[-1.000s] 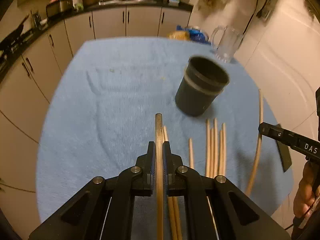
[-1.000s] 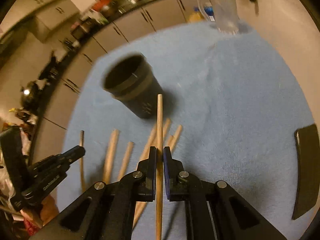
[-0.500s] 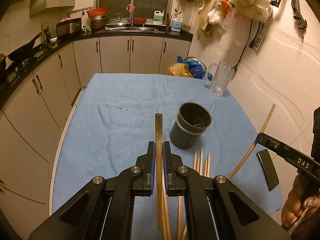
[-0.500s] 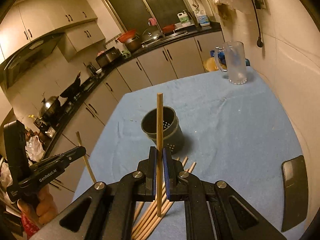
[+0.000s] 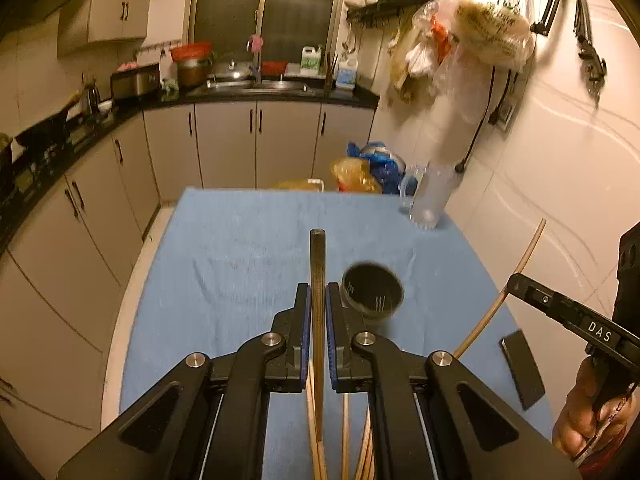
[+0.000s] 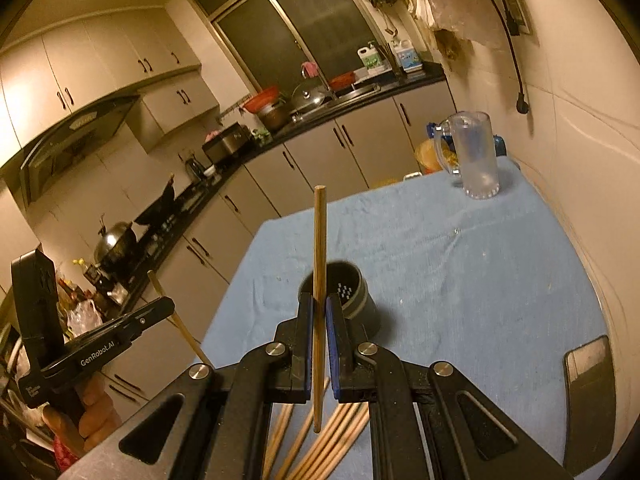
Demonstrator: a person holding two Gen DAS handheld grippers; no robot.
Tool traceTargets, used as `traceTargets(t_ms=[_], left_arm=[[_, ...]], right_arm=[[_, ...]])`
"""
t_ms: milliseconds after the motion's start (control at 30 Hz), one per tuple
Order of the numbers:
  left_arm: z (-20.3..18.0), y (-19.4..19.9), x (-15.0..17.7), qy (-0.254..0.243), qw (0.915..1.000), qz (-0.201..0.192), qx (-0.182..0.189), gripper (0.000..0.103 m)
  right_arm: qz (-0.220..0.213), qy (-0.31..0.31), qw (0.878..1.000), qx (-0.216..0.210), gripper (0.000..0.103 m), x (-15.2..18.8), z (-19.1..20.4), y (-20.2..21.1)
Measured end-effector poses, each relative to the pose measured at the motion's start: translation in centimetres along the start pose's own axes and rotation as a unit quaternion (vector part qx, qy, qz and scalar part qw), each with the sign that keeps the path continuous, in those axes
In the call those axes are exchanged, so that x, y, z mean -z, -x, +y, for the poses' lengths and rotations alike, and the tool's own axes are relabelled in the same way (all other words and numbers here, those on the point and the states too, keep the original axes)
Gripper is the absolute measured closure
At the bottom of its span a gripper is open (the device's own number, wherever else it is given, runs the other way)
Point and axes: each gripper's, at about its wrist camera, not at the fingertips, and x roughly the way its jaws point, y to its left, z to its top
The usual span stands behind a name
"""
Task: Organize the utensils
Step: 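Carry the left gripper's chopstick into the black cup while the right gripper drops its own, then open both grippers and bring them back to the chopsticks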
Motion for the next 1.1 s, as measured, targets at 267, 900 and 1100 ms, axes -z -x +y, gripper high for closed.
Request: traceTargets(t_ms=[267, 900, 1100], left_arm=[[-1.2, 1.3, -6.0, 0.008, 0.9987, -0.049, 0.013, 0.096], [-2.3, -9.0, -9.8, 0.05, 0.9973, -0.026, 0.046, 0.096], [-2.4, -12.9, -7.9, 0.042, 0.9982, 0.016, 0.04, 0.096]], right_arm=[[-0.043, -0.017, 0.999, -0.003, 0.096, -4.7, 0.3, 0.7], [-0.016, -0.043, 0.998, 0.03, 0.096, -8.4, -2.5, -7.9], [0.04, -0.047, 0.998, 0.03, 0.096, -6.4, -3.3, -11.6]])
